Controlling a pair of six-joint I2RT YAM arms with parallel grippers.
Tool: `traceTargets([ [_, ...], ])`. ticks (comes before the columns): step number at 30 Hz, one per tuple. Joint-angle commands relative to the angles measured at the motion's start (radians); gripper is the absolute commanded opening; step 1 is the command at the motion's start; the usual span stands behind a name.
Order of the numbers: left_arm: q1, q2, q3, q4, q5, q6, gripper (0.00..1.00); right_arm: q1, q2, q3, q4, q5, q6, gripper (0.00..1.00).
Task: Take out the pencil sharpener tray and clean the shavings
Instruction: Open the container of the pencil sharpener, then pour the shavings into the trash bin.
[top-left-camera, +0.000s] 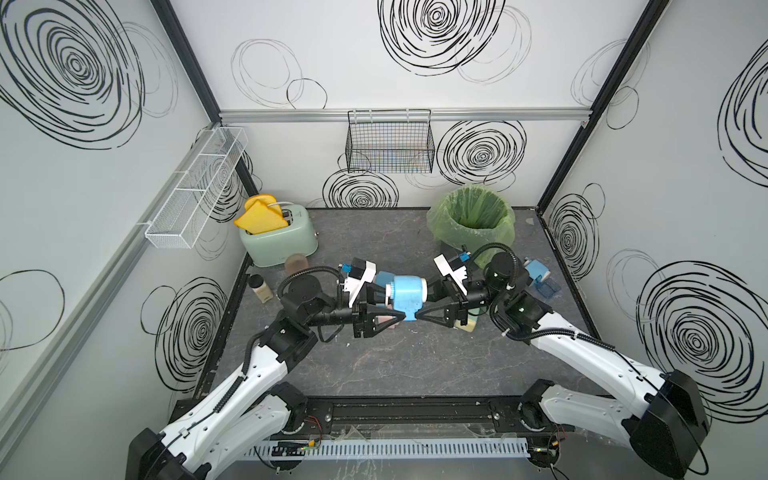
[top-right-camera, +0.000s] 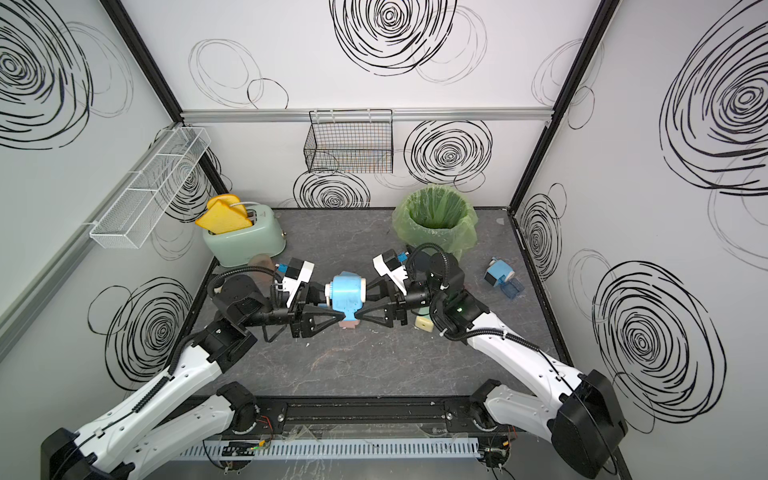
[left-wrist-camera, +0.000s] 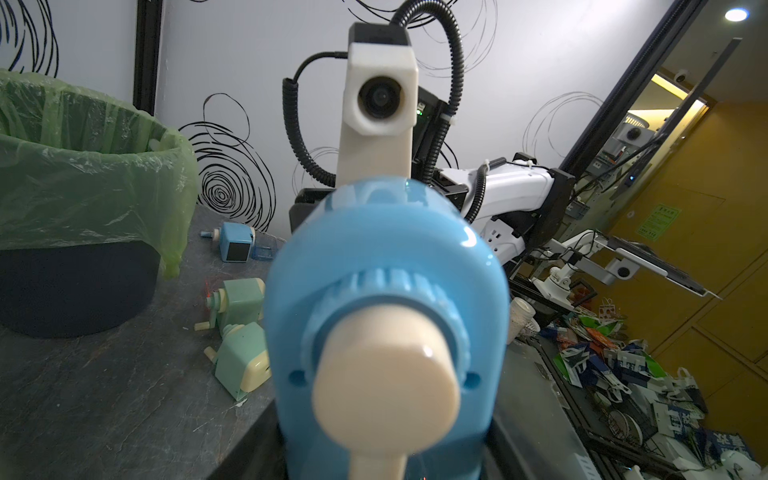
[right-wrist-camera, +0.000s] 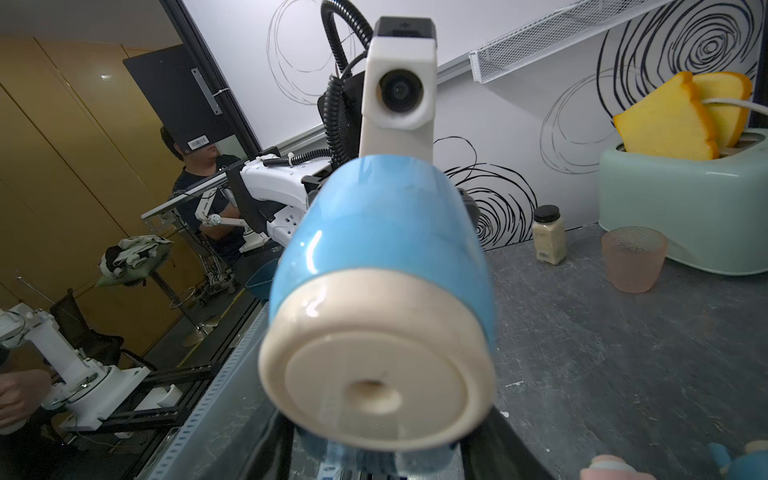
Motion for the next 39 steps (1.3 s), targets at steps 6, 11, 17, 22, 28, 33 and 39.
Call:
traceTargets([
  [6,0.057,-0.047,0.007,0.088,0.069,-0.017,0.34,-0.103,-0.034,-0.042,0.011,-0.1,-0.011,0.48],
  [11,0.097,-0.057,0.015,0.071,0.074,-0.011,0.33,-0.156,-0.037,-0.042,-0.034,-0.119,-0.042,0.47],
  [17,0.19,-0.076,0.025,-0.006,-0.017,0.021,0.32,-0.257,-0.047,-0.017,-0.141,-0.137,-0.11,0.47],
  [22,0.185,-0.044,0.068,-0.119,-0.104,0.095,0.33,-0.292,-0.056,0.067,-0.313,0.101,-0.239,0.47],
  [28,0.185,-0.022,0.067,-0.163,-0.152,0.123,0.33,-0.282,0.031,0.359,-0.665,0.684,-0.486,0.48],
  [33,0.174,-0.035,0.068,-0.2,-0.2,0.153,0.34,-0.284,0.236,0.65,-0.933,1.074,-0.59,0.5],
  [39,0.136,-0.067,0.076,-0.233,-0.245,0.183,0.34,-0.321,0.406,0.915,-1.088,1.298,-0.649,0.52],
])
